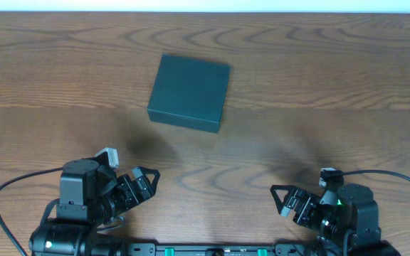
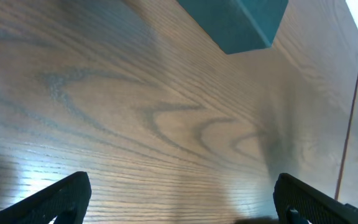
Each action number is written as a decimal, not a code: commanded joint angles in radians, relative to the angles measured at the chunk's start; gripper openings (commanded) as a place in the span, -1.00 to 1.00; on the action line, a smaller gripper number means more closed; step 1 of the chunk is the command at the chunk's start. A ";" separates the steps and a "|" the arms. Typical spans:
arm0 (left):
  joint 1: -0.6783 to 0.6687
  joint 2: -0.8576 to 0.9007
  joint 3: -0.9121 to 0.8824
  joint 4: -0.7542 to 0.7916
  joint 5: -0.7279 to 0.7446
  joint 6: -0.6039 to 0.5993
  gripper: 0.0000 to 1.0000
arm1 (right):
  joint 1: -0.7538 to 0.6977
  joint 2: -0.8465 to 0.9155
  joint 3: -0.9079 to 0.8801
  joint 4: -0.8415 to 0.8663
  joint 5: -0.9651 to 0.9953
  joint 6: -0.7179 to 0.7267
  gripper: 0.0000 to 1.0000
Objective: Pack container
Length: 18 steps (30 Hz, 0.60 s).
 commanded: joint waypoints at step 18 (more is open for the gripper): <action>0.212 -0.294 -0.284 0.391 -0.334 0.547 0.90 | -0.003 -0.002 -0.003 -0.004 -0.006 0.020 0.98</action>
